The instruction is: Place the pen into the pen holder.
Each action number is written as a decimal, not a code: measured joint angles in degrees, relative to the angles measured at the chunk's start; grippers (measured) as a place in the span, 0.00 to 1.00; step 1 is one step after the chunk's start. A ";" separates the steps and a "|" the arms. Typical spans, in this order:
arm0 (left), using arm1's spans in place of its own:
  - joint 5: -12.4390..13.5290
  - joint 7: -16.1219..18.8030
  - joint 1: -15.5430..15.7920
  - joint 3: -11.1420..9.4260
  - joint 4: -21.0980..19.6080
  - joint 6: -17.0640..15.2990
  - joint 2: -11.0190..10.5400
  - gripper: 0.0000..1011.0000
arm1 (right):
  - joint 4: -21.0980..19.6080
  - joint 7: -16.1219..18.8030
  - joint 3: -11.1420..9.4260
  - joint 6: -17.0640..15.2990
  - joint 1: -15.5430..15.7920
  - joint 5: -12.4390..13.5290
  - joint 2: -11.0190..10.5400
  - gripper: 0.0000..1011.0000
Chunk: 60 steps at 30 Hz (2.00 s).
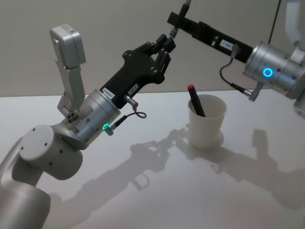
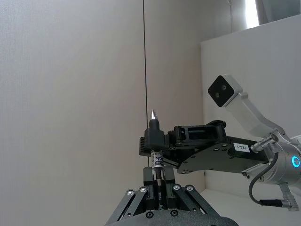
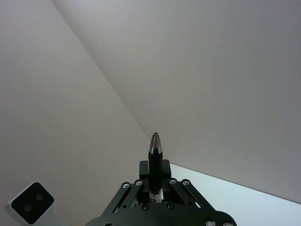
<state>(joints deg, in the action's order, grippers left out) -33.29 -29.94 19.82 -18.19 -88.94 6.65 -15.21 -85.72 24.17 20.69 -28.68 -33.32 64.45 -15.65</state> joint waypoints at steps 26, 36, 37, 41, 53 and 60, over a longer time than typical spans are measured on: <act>0.00 0.02 0.00 0.00 0.00 0.00 0.00 0.14 | 0.01 0.00 -0.01 0.00 0.00 0.01 0.00 0.13; -0.01 0.03 0.00 0.02 0.00 0.02 0.00 0.22 | 0.02 -0.02 -0.01 0.00 0.00 -0.02 -0.01 0.13; -0.01 0.04 0.00 0.02 0.00 0.02 0.00 0.24 | 0.02 -0.02 -0.01 -0.01 0.00 -0.02 0.00 0.13; -0.01 0.03 0.00 0.02 0.00 0.02 0.00 0.38 | 0.02 -0.02 -0.01 -0.01 0.00 -0.02 0.00 0.13; -0.01 0.03 0.00 0.01 0.00 0.01 0.00 0.74 | 0.01 0.01 0.01 0.04 -0.01 0.00 -0.02 0.13; 0.00 0.03 0.00 0.01 0.00 0.00 0.00 0.94 | -0.12 -0.31 -0.07 1.27 -0.02 -0.64 -0.35 0.13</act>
<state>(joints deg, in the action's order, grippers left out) -33.29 -29.91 19.82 -18.18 -88.94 6.65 -15.21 -85.84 23.85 20.62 -27.41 -33.34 63.81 -16.00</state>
